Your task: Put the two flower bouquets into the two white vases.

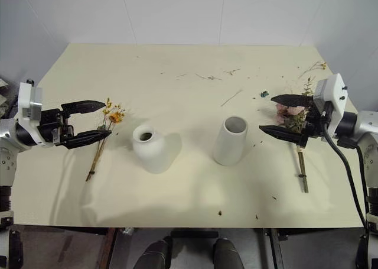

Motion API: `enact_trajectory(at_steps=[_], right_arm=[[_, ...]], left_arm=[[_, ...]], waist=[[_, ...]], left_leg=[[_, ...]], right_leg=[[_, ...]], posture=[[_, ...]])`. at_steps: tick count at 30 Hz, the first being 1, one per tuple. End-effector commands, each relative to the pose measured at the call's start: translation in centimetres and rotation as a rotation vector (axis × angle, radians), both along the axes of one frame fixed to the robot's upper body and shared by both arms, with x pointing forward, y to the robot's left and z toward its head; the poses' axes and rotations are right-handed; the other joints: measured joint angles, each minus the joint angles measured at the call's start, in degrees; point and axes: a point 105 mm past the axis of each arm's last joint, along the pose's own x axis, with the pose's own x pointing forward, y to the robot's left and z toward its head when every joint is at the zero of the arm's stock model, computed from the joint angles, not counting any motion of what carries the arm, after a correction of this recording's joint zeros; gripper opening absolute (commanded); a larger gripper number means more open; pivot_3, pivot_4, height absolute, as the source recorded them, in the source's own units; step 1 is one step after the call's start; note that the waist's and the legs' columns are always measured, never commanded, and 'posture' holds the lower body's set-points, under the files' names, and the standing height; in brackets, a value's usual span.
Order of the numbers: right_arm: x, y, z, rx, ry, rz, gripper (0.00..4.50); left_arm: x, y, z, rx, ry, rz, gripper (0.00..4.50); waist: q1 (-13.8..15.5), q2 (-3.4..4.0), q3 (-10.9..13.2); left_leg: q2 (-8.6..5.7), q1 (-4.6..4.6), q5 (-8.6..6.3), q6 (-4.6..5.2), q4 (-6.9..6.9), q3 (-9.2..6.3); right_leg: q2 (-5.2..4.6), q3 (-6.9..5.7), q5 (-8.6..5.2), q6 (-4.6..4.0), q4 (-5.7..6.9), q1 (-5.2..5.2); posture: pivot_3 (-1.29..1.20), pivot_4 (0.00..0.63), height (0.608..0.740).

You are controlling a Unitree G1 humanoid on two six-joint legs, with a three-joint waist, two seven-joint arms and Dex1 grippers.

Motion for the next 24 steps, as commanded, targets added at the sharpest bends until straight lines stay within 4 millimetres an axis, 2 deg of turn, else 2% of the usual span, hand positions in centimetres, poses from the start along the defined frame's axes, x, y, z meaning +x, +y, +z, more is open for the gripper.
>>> enact_trajectory(at_steps=[1, 5, 7, 10, 13, 16, 19, 24], right_arm=[[-0.2, 0.8, 0.5, -0.015, -0.04, 0.045, 4.5], [0.2, 0.7, 0.2, -0.014, -0.038, 0.045, 4.5], [0.4, 0.7, 0.3, -0.018, -0.038, 0.053, 4.5], [0.4, 1.1, 0.4, -0.029, -0.027, 0.092, 4.5], [0.5, 1.8, 0.8, -0.017, -0.026, 0.139, 4.5], [0.0, 3.1, 1.0, -0.037, -0.026, 0.228, 4.5], [-0.6, 3.4, 0.7, -0.071, -0.008, 0.272, 4.5], [-1.7, 3.7, 1.0, -0.097, 0.011, 0.325, 4.5]], left_arm=[[-0.4, 0.5, 0.8, 0.014, -0.048, 0.019, 4.48], [-0.5, 1.2, 0.7, 0.027, -0.047, 0.049, 4.48], [-0.4, 1.8, 0.3, 0.088, -0.016, 0.095, 4.48], [0.3, 3.6, -0.6, 0.221, 0.091, 0.249, 4.48], [0.2, 4.3, -1.2, 0.304, 0.206, 0.362, 4.48], [-0.1, 4.4, -2.5, 0.374, 0.365, 0.486, 4.48], [0.5, 5.4, -4.0, 0.391, 0.496, 0.671, 4.48], [1.2, 5.3, -5.9, 0.42, 0.587, 0.796, 4.48]], waist=[[0.03, 0.0, 0.0], [0.03, 0.0, 0.0], [-0.02, 0.0, 0.0], [-0.3, 0.02, 0.01], [-0.43, 0.04, 0.03], [-0.43, 0.05, 0.04], [-0.24, 0.07, 0.05], [0.0, 0.07, 0.06]], left_leg=[[0.0, 0.0, 0.0, 0.0, 0.0, 0.0], [0.0, -0.01, 0.0, 0.0, -0.02, 0.0], [0.0, -0.01, 0.0, 0.01, -0.03, 0.01], [0.02, 0.0, -0.01, 0.01, -0.03, 0.0], [0.02, 0.02, -0.01, 0.01, -0.06, 0.01], [0.02, 0.0, -0.01, 0.02, -0.05, 0.02], [0.04, 0.0, -0.02, 0.03, -0.08, 0.02], [0.02, -0.01, -0.02, 0.03, -0.05, 0.01]], right_leg=[[0.0, 0.0, 0.0, 0.0, 0.01, 0.0], [0.0, 0.0, 0.0, 0.0, -0.01, 0.0], [0.0, 0.0, 0.0, 0.0, -0.01, -0.01], [0.03, 0.01, 0.0, 0.0, 0.03, -0.05], [0.03, 0.03, -0.01, -0.02, 0.04, -0.05], [0.02, 0.04, -0.01, -0.01, 0.04, -0.04], [0.05, 0.04, -0.03, 0.0, 0.05, -0.05], [0.06, 0.03, -0.04, 0.0, 0.09, -0.07]], posture=[[0.0, 0.15, 0.74], [0.0, 0.15, 0.74], [0.0, 0.15, 0.74], [0.0, 0.15, 0.74], [0.0, 0.15, 0.74], [0.0, 0.15, 0.74], [0.0, 0.15, 0.74], [0.0, 0.15, 0.74]])
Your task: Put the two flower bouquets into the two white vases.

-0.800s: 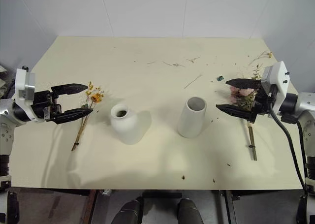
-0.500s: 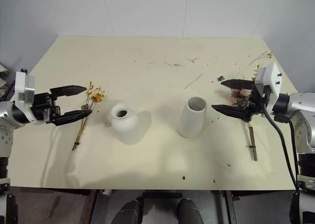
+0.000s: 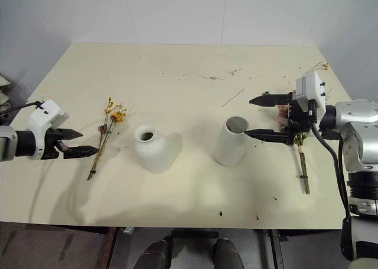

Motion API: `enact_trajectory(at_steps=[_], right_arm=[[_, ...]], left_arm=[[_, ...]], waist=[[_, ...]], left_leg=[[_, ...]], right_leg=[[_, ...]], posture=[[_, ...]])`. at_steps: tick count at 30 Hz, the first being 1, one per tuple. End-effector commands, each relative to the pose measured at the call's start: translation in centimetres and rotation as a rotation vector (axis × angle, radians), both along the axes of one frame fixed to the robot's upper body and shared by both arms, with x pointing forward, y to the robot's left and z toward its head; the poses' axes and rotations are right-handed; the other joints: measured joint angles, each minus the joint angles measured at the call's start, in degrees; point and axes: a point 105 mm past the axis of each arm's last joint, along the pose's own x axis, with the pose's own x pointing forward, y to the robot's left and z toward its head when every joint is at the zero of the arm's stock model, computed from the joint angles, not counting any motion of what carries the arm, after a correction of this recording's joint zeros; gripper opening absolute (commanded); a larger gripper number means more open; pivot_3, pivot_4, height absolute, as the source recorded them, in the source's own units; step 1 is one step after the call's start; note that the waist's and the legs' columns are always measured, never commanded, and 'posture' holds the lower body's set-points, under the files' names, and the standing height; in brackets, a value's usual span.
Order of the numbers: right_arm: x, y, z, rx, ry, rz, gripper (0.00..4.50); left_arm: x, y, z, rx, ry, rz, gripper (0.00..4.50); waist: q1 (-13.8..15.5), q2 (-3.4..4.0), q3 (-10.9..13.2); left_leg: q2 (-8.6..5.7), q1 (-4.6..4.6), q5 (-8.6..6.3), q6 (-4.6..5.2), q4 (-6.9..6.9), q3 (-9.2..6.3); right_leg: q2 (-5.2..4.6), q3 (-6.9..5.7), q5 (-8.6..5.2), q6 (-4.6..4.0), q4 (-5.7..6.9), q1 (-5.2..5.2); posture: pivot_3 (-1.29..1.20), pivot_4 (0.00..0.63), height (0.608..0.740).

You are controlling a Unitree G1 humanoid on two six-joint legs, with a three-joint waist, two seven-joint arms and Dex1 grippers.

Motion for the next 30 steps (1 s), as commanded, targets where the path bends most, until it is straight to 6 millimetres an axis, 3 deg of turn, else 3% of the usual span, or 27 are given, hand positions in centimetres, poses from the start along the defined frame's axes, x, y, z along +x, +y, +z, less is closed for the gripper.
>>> enact_trajectory(at_steps=[1, 13, 17, 22, 28, 30], right_arm=[[-1.4, 0.2, 1.3, -0.025, -0.048, 0.053, 4.5], [-2.9, 1.0, 0.6, 0.019, -0.076, 0.119, 4.5], [-3.1, 1.4, 1.0, 0.07, -0.078, 0.136, 4.5], [-3.8, 2.4, 0.1, 0.117, -0.075, 0.169, 4.5], [-3.9, 2.8, 0.6, 0.191, -0.097, 0.169, 4.5], [-3.8, 2.7, 0.8, 0.209, -0.11, 0.161, 4.5]], left_arm=[[0.6, -0.3, 0.1, 0.037, -0.004, 0.061, 4.48], [1.0, 0.2, -3.8, -0.006, 0.122, 0.162, 4.48], [0.8, 1.6, -4.1, -0.017, 0.134, 0.202, 3.64], [0.8, 2.1, -4.6, -0.06, 0.149, 0.228, 2.09], [1.5, 1.6, -4.1, -0.069, 0.133, 0.201, 0.15], [1.8, 1.5, -4.0, -0.07, 0.125, 0.197, 0.04]], waist=[[0.06, 0.0, 0.0], [-0.1, 0.0, -0.01], [-0.15, 0.0, -0.01], [-0.16, 0.0, -0.02], [0.1, -0.01, -0.02], [0.15, -0.01, -0.02]], left_leg=[[-0.01, 0.0, 0.0, 0.0, 0.0, 0.0], [0.01, 0.01, 0.0, -0.02, 0.13, 0.0], [0.0, 0.03, 0.0, -0.02, 0.27, 0.01], [0.02, 0.06, 0.0, -0.02, 0.3, 0.0], [-0.01, 0.06, 0.0, -0.02, 0.44, 0.01], [-0.01, 0.06, -0.01, -0.02, 0.49, 0.0]], right_leg=[[-0.01, 0.0, 0.0, 0.0, 0.01, 0.0], [0.03, 0.01, 0.0, 0.0, 0.15, -0.02], [0.01, 0.02, 0.0, -0.01, 0.24, 0.01], [0.03, 0.03, -0.01, -0.04, 0.36, 0.01], [0.01, 0.04, -0.01, -0.04, 0.46, 0.02], [0.01, 0.04, -0.01, -0.04, 0.48, 0.04]], posture=[[0.0, 0.15, 0.74], [0.0, 0.15, 0.74], [0.0, 0.15, 0.74], [0.0, 0.15, 0.74], [0.0, 0.15, 0.74], [0.0, 0.15, 0.74]])
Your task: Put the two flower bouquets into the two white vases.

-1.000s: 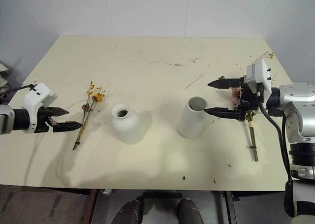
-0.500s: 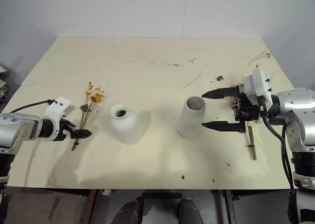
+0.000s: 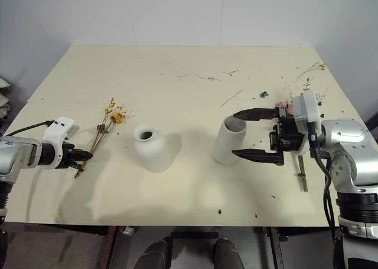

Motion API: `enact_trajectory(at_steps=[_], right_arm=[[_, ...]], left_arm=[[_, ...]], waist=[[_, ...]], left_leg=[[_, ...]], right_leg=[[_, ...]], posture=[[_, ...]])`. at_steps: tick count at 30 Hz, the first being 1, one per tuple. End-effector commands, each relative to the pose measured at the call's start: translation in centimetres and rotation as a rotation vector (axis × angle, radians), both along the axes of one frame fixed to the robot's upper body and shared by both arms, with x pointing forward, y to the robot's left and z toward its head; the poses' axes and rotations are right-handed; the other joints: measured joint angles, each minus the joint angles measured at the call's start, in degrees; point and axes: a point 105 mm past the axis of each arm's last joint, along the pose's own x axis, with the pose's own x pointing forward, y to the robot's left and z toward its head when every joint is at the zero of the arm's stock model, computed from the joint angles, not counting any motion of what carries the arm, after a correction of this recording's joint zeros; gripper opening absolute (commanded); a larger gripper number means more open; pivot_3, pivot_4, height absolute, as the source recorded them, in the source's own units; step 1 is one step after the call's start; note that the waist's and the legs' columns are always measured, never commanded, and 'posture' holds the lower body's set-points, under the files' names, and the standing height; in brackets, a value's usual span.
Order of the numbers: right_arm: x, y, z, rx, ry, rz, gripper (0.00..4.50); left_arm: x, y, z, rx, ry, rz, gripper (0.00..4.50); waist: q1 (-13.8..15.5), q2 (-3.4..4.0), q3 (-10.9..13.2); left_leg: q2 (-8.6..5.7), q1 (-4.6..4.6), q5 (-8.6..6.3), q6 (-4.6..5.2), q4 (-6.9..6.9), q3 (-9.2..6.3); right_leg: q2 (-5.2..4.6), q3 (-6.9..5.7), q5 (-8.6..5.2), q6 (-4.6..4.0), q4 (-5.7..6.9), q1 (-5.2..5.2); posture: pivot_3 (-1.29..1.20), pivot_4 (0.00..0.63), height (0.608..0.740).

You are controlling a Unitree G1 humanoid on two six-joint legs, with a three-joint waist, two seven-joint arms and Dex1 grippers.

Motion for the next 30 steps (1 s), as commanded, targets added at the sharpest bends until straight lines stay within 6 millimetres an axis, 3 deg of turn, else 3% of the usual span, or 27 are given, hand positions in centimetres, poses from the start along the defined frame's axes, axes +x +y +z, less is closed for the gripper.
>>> enact_trajectory(at_steps=[1, 5, 7, 8, 12, 15, 17, 22, 30], right_arm=[[-0.5, -0.3, 1.4, 0.041, -0.038, 0.005, 4.5], [-0.1, -0.7, 1.4, 0.051, -0.021, -0.02, 4.5], [0.4, -1.1, 1.5, 0.055, -0.032, -0.053, 4.5], [0.6, -1.3, 1.4, 0.057, -0.03, -0.066, 4.5], [1.0, -1.8, 1.3, 0.061, -0.025, -0.103, 4.5], [1.2, -1.9, 1.2, 0.066, -0.025, -0.121, 4.5], [1.4, -2.0, 1.1, 0.068, -0.027, -0.129, 4.5], [1.9, -2.1, 1.4, 0.079, -0.047, -0.16, 4.5], [1.6, -2.4, 1.9, 0.082, -0.073, -0.198, 4.5]], left_arm=[[0.8, -0.5, 0.7, -0.029, -0.048, -0.029, 0.04], [2.5, -2.3, 4.0, -0.166, -0.277, -0.132, 0.04], [3.1, -4.2, 7.2, -0.292, -0.487, -0.21, 0.04], [3.1, -5.2, 9.9, -0.387, -0.663, -0.261, 0.04], [0.3, -6.8, 15.5, -0.637, -0.979, -0.398, 0.04], [-1.7, -8.4, 17.9, -0.782, -1.087, -0.507, 0.04], [-2.6, -9.9, 18.6, -0.833, -1.127, -0.585, 0.04], [-2.9, -13.4, 17.7, -0.885, -1.03, -0.72, 0.04], [-1.6, -15.1, 14.1, -0.931, -0.955, -0.74, 0.04]], waist=[[0.02, 0.0, 0.0], [0.24, -0.05, -0.02], [0.21, -0.06, -0.02], [0.24, -0.06, -0.02], [0.06, -0.12, -0.03], [-0.23, -0.12, -0.03], [0.01, -0.12, -0.03], [0.12, -0.12, -0.03], [-0.09, -0.11, -0.03]], left_leg=[[-0.01, 0.0, 0.0, 0.0, 0.01, 0.0], [-0.01, -0.05, 0.0, 0.0, 0.1, -0.06], [-0.03, -0.06, 0.0, 0.0, 0.1, -0.05], [-0.03, -0.07, 0.0, -0.01, 0.11, -0.06], [-0.02, -0.15, -0.01, -0.05, 0.19, -0.08], [-0.01, -0.11, -0.07, -0.05, 0.2, -0.01], [0.01, -0.1, -0.07, -0.05, 0.23, -0.02], [-0.02, -0.09, -0.07, -0.05, 0.45, -0.02], [-0.03, -0.07, -0.07, -0.05, 0.44, 0.0]], right_leg=[[-0.01, 0.0, 0.0, 0.0, 0.0, 0.0], [-0.01, -0.07, 0.0, 0.0, 0.04, 0.01], [-0.05, -0.06, 0.01, 0.01, 0.02, 0.01], [-0.06, -0.06, 0.02, 0.02, 0.0, 0.01], [-0.09, -0.12, 0.03, 0.04, -0.05, 0.01], [-0.07, -0.05, 0.03, 0.06, -0.06, 0.01], [-0.04, -0.06, 0.03, 0.06, -0.03, 0.03], [-0.03, -0.04, 0.09, 0.13, 0.01, 0.13], [-0.01, 0.02, 0.13, 0.15, -0.04, 0.15]], posture=[[0.0, 0.15, 0.74], [0.0, 0.15, 0.74], [0.0, 0.15, 0.74], [0.0, 0.15, 0.74], [0.0, 0.15, 0.74], [0.0, 0.15, 0.74], [0.0, 0.15, 0.74], [0.0, 0.15, 0.74], [0.0, 0.15, 0.74]])
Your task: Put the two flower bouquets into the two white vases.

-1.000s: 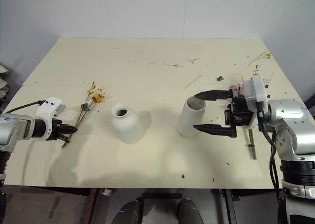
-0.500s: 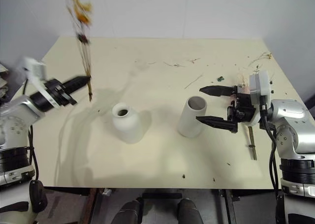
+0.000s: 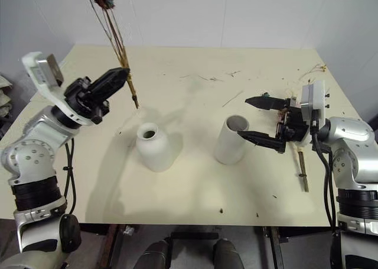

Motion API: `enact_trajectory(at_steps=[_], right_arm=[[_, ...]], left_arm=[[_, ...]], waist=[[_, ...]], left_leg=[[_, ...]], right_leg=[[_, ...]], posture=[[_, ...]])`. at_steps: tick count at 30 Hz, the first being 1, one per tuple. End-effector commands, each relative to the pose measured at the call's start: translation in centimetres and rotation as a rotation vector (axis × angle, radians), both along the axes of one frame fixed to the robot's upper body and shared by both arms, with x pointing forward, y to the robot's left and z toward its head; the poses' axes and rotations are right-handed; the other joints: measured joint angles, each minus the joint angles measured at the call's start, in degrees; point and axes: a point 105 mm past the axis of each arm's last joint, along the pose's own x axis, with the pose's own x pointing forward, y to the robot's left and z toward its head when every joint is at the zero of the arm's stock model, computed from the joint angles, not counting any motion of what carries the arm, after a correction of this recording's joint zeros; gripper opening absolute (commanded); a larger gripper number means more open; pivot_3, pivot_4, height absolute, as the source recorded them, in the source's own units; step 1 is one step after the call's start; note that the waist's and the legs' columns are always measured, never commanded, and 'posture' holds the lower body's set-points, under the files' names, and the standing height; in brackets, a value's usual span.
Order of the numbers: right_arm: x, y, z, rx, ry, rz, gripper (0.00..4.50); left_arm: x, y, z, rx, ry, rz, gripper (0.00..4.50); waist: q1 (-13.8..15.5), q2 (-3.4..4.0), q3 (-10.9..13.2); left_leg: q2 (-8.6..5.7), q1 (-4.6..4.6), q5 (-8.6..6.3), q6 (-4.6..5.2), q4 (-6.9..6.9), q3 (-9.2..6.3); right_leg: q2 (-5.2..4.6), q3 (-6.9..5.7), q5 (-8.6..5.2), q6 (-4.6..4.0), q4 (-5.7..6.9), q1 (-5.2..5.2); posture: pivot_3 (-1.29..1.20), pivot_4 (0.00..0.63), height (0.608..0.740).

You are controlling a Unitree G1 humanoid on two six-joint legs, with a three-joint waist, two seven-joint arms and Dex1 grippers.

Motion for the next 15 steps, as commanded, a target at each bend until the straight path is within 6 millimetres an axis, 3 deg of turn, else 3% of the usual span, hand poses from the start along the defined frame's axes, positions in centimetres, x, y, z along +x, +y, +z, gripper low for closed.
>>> enact_trajectory(at_steps=[1, 9, 15], right_arm=[[-0.8, -0.5, 1.5, 0.009, -0.073, -0.027, 4.5], [-1.2, -0.6, 1.4, 0.022, -0.078, -0.066, 4.5], [-1.1, -0.3, 1.3, 0.036, -0.08, -0.082, 4.5]], left_arm=[[0.3, 0.1, -1.1, 0.006, -0.025, 0.014, 0.04], [0.1, -0.2, -3.8, 0.04, 0.011, -0.02, 0.04], [-0.7, -0.7, -4.2, 0.021, 0.029, -0.049, 0.04]], waist=[[0.03, 0.0, 0.0], [0.25, 0.0, 0.0], [0.22, 0.0, 0.0]], left_leg=[[0.02, 0.0, 0.0, 0.0, -0.03, 0.0], [0.03, 0.0, -0.01, 0.01, -0.02, 0.0], [0.03, -0.01, -0.01, 0.01, -0.04, -0.01]], right_leg=[[0.02, 0.0, -0.01, -0.01, -0.02, 0.0], [0.03, 0.0, -0.01, -0.02, -0.04, 0.01], [0.04, 0.0, -0.01, -0.02, -0.04, 0.0]], posture=[[0.0, 0.15, 0.74], [0.0, 0.15, 0.74], [0.0, 0.15, 0.74]])
